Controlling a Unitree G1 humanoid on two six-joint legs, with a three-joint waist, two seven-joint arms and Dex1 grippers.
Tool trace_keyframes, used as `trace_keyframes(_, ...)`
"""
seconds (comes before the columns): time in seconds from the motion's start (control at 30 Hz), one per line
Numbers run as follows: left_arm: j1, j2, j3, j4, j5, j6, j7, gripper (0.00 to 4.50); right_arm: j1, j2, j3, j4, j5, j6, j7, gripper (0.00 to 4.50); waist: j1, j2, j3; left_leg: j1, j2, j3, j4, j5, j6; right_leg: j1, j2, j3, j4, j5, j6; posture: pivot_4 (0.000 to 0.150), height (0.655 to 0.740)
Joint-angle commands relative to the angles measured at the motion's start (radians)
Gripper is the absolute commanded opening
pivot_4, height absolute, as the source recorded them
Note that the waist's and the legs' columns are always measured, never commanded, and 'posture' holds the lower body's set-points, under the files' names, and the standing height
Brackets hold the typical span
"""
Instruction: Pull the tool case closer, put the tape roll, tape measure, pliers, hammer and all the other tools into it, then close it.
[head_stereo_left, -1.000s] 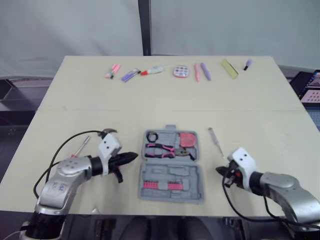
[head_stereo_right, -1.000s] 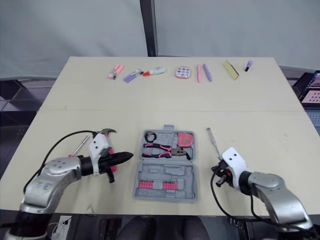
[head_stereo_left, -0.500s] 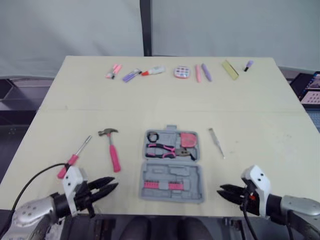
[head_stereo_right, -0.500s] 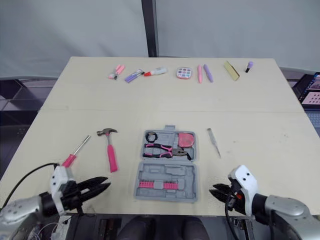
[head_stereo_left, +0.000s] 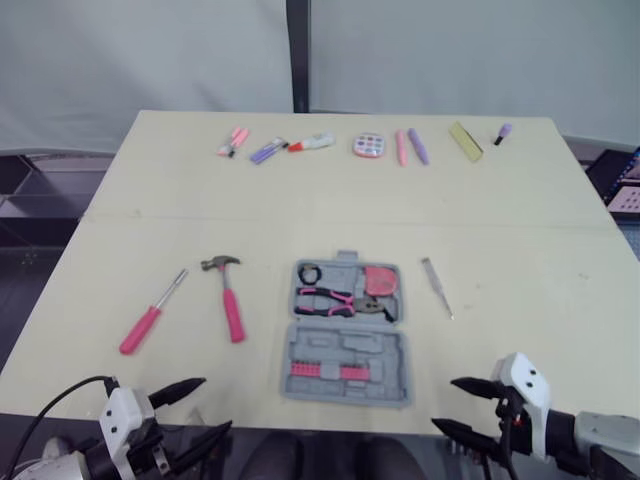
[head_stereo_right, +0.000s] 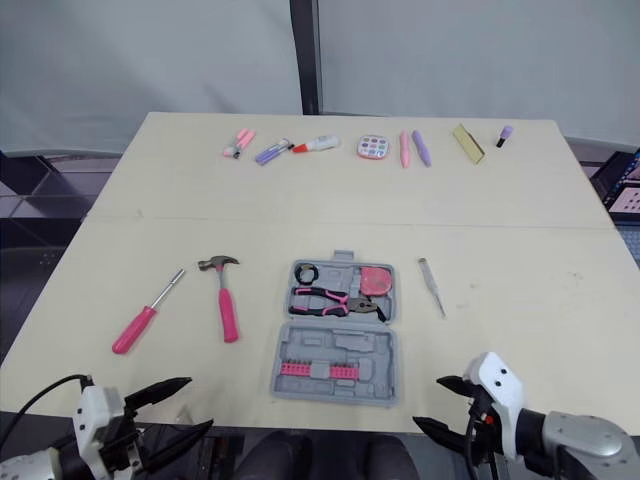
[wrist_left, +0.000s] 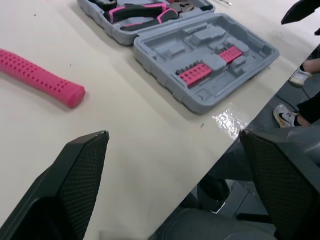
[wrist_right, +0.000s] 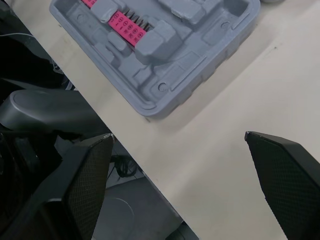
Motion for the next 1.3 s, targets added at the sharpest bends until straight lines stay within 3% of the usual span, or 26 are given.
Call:
trace_keyframes(0.03, 0.01, -0.006, -0.011, 0.018, 0.005, -0.038, -0.006, 4.47, 0.001, -0.007, -0.004, 0.004, -0.007, -0.037, 0.015, 4.44, 0.0, 0.0, 0.0, 0.0, 0.0, 0.0, 0.0, 0.0, 0.0, 0.0, 0.0, 0.0, 0.0, 0.0, 0.0, 0.15, 0.7134)
trace_keyframes(0.2, 0.011, 0.006, -0.019, 0.006, -0.002, -0.034, 0.004, 4.47, -0.004, -0.006, 0.027, 0.042, -0.078, -0.106, 0.005, 4.44, 0.0, -0.001, 0.0, 0.0, 0.0, 0.0, 0.0, 0.0, 0.0, 0.0, 0.0, 0.0, 0.0, 0.0, 0.0, 0.15, 0.7134)
trace_keyframes(1.3, -0.052, 0.053, -0.005, -0.029, -0.064, -0.036, -0.053, 4.47, -0.017, 0.062, 0.029, 0.026, -0.093, -0.139, -0.063, 4.44, 0.0, 0.0, 0.0, 0.0, 0.0, 0.0, 0.0, 0.0, 0.0, 0.0, 0.0, 0.0, 0.001, 0.0, 0.0, 0.15, 0.7134)
